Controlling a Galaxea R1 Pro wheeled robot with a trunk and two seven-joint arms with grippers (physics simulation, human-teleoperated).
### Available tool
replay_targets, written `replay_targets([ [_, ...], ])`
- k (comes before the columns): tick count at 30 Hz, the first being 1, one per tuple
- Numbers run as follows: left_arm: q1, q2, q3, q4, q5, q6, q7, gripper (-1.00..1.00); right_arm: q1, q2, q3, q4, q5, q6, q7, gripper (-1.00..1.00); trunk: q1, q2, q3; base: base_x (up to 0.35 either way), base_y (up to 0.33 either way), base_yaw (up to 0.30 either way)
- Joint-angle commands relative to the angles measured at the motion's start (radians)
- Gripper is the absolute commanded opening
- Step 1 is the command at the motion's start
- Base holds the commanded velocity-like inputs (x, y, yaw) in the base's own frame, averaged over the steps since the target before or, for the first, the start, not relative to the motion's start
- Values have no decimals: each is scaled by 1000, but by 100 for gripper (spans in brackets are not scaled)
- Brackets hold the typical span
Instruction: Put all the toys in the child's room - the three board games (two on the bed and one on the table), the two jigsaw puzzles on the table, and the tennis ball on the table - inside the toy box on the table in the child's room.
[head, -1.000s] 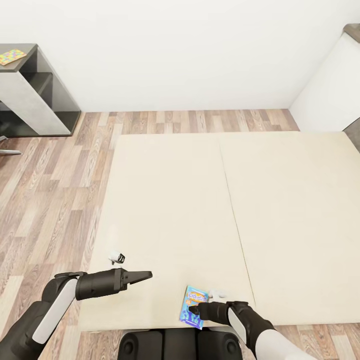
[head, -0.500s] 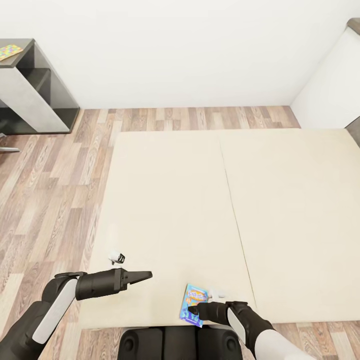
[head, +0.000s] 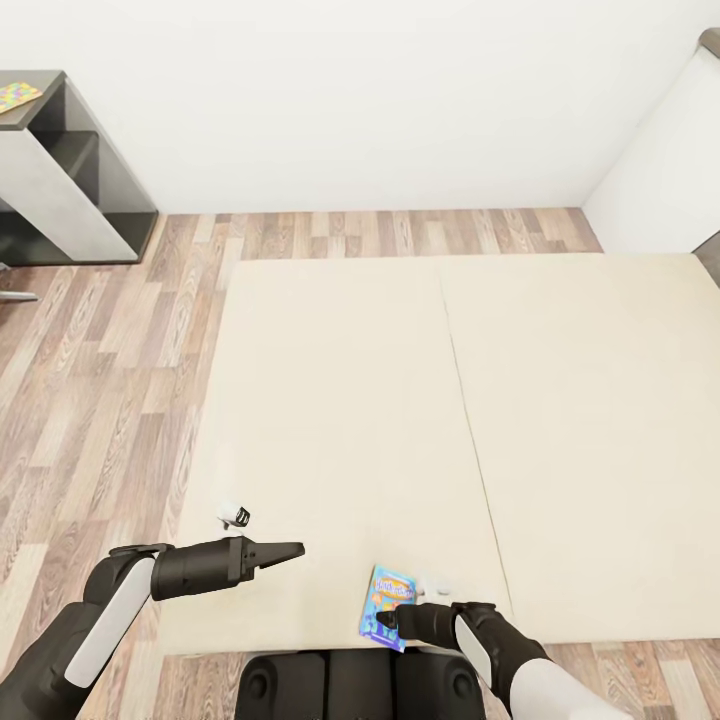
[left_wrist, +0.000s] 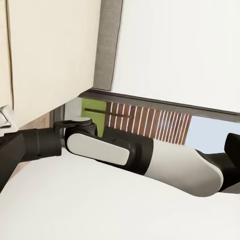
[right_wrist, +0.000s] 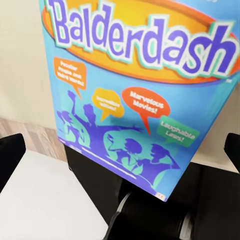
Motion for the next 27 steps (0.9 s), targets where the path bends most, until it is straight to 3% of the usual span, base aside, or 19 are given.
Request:
replay_targets([
  [1,-1,1,-1,0,2,4,-1,100,0,0,-5,-2,-2,8,2,100,0,-2,-3,0,0,0],
  [27,-1,1,-1,0,2,4,-1,100,-9,1,-5,-5,0,-8,2,100,0,-2,-15,0,0,0],
])
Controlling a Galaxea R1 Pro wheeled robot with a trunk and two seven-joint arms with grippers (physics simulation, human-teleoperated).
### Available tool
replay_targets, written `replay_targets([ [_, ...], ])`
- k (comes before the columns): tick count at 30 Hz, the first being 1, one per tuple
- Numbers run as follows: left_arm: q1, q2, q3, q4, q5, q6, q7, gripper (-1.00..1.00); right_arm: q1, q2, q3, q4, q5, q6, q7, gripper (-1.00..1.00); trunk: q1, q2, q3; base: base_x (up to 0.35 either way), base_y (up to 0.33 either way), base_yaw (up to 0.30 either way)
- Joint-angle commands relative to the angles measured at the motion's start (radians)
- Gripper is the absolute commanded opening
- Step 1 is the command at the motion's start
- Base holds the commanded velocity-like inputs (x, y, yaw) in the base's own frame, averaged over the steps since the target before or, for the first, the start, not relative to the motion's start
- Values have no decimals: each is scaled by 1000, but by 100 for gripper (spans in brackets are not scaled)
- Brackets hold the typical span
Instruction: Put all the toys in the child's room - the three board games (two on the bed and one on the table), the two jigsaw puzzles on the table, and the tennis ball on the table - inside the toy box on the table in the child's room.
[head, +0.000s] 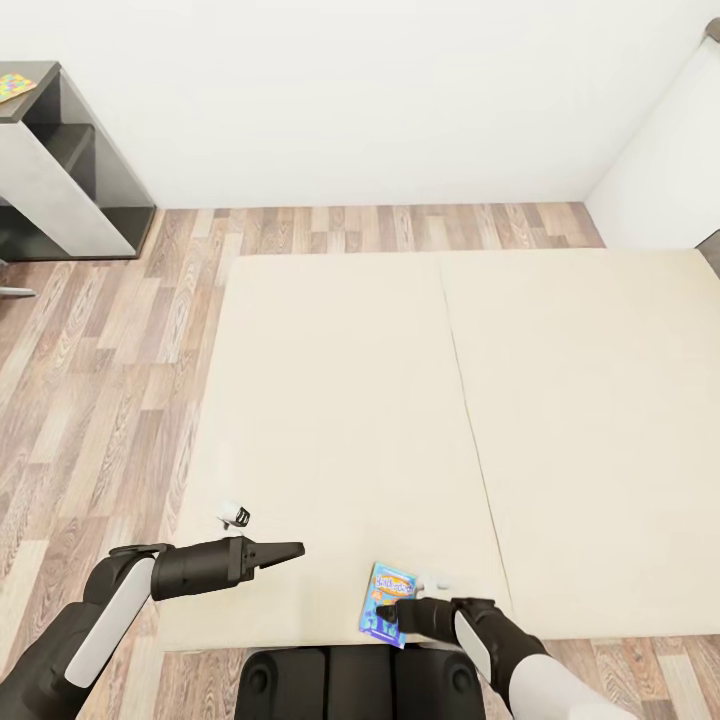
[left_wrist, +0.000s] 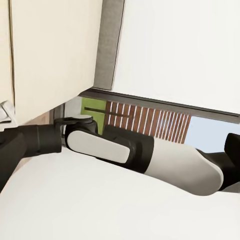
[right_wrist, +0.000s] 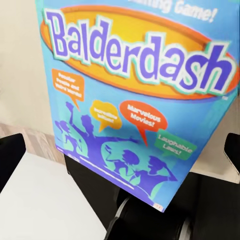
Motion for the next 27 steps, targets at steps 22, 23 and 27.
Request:
replay_targets([
  [22,-1,1,0,14,2,4,-1,100,-2,-1,-5,-2,-1,-8,3,100,1,-1,-1,0,0,0],
  [23,-1,1,0,14,2,4,-1,100,-2,-1,-5,-2,-1,-8,3,100,1,-1,-1,0,0,0],
  [27,-1,1,0,14,2,4,-1,100,-2,0,-5,-2,-1,-9,3,100,1,-1,-1,0,0,0],
])
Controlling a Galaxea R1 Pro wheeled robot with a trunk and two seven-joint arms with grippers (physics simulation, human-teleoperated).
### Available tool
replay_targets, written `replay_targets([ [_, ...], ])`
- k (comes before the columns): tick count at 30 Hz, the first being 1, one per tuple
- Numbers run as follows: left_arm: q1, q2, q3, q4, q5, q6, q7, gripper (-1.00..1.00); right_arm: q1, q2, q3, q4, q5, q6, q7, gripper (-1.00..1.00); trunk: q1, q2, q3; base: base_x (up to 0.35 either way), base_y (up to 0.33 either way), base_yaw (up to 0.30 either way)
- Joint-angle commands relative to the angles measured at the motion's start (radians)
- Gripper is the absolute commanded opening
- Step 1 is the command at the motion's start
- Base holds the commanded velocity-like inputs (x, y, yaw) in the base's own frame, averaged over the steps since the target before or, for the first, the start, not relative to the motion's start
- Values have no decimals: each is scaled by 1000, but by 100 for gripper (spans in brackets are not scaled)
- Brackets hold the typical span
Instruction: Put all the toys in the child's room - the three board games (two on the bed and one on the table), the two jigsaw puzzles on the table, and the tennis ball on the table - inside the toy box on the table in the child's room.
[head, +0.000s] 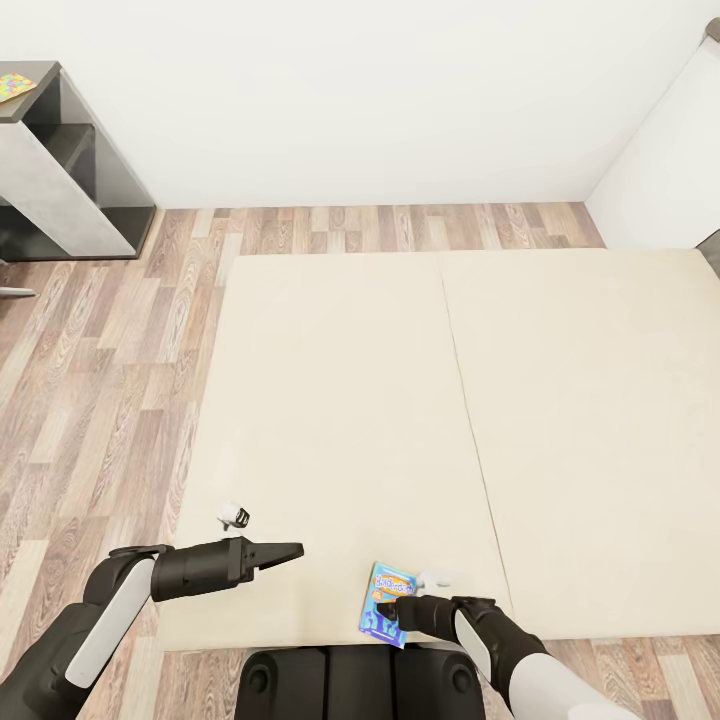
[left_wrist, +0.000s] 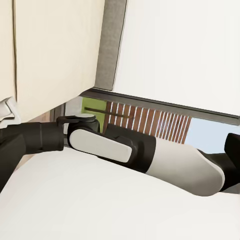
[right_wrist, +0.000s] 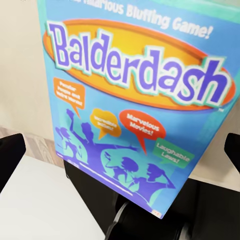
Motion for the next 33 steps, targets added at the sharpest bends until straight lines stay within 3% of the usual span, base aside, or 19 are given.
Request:
replay_targets([
  [1,-1,1,-1,0,2,4,-1,100,0,1,-5,-2,-2,8,3,100,1,-1,-1,0,0,0],
  [33,-1,2,-1,0,2,4,-1,100,0,1,-5,-2,-2,5,4,100,1,-1,-1,0,22,0],
])
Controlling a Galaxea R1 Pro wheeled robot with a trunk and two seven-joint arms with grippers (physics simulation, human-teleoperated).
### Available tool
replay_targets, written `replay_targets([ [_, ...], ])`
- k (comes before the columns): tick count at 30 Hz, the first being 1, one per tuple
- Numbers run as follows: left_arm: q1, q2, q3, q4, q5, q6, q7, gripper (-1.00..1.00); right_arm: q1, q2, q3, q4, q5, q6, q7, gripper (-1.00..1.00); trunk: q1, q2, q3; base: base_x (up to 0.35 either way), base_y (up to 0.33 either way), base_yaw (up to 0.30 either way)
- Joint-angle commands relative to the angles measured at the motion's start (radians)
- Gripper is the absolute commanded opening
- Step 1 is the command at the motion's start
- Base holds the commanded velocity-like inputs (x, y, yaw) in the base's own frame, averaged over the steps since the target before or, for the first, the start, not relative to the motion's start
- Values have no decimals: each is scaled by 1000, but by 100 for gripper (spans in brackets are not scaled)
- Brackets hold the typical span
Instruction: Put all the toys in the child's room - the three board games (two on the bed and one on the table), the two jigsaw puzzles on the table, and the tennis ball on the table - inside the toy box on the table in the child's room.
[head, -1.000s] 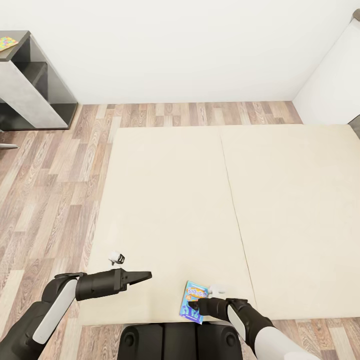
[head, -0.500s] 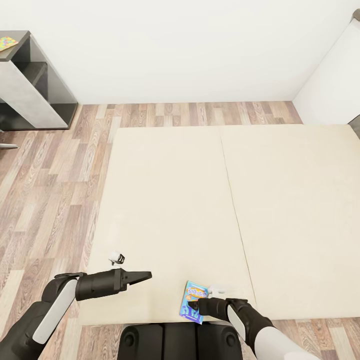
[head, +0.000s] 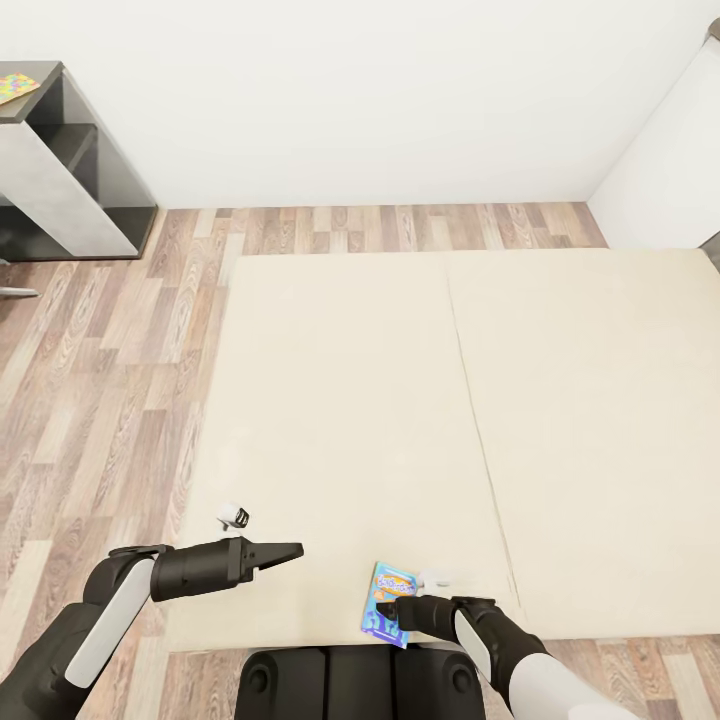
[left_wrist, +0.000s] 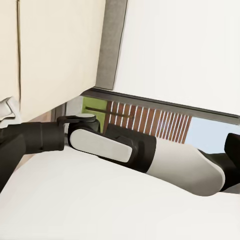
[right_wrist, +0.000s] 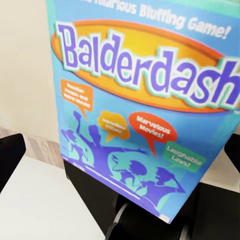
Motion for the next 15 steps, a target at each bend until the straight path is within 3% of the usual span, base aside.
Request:
replay_targets([
  [1,-1,1,-1,0,2,4,-2,100,0,1,-5,-2,-2,9,3,100,1,-1,-1,0,217,0],
  [6,-1,1,-1,0,2,4,-2,100,0,1,-5,-2,-2,10,3,100,1,-1,-1,0,128,0],
  [15,-1,1,-1,0,2,4,-2,100,0,1,-5,-2,-2,9,3,100,1,-1,-1,0,11,0],
])
